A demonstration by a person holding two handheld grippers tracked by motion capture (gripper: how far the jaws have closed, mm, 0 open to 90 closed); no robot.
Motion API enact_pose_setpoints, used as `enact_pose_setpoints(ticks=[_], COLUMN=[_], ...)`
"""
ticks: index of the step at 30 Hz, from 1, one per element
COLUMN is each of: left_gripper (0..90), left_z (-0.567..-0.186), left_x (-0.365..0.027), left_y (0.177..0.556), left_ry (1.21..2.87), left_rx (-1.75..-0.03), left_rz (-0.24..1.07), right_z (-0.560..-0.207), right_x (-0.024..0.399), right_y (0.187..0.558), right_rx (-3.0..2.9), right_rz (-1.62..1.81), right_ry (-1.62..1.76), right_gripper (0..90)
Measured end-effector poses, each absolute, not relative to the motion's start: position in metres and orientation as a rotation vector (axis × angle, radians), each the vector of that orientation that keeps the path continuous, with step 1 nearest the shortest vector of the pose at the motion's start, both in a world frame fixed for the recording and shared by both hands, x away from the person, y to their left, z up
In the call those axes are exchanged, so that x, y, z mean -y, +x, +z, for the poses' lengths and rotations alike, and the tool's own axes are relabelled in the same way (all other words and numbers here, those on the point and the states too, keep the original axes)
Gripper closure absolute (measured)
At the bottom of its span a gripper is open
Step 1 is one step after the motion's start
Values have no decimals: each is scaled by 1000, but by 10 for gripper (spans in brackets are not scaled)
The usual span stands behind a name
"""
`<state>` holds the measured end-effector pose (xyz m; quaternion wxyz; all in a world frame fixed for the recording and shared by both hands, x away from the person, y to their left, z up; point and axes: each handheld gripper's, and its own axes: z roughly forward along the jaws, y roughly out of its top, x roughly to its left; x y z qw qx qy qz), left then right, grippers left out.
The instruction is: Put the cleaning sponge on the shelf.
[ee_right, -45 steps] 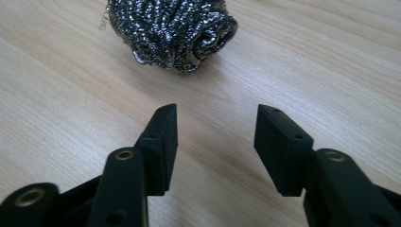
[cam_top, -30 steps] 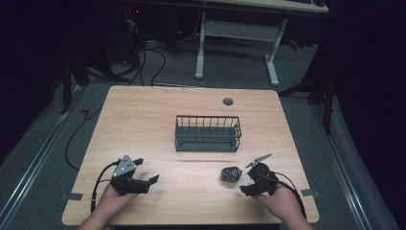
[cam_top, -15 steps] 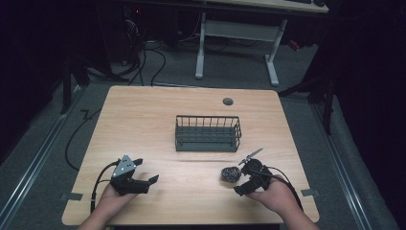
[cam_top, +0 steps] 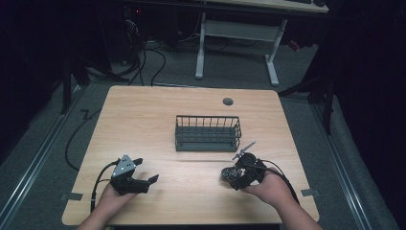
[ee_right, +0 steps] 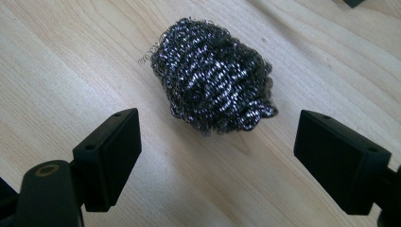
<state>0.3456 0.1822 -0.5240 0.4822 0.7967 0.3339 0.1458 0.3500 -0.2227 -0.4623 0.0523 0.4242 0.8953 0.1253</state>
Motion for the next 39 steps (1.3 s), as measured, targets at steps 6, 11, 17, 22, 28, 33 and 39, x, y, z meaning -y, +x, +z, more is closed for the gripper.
enact_pose_setpoints(ticks=[6,11,17,22,28,33,39], left_gripper=[103,103,103,103,104,107,107], left_z=[-524,-524,-524,-524,-525,-524,-525], left_x=[-183,-182,-182,-181,-180,-180,-179], left_y=[346,345,345,344,345,344,344], left_ry=[1940,1942,1946,1953,1956,1950,1953], left_rx=[-818,-811,-809,-804,-799,-796,-797], left_rz=[353,352,349,345,340,341,340], right_z=[-466,-469,-468,-472,-471,-473,-472], right_x=[216,212,203,202,205,209,208], right_y=[361,366,370,374,368,357,341], right_rx=[-2754,-2763,-2778,-2792,-2779,-2776,-2771], right_rz=[361,339,343,337,345,361,350], right_ry=[1274,1228,1178,1184,1232,1273,1349], right_gripper=[175,197,236,291,277,260,242])
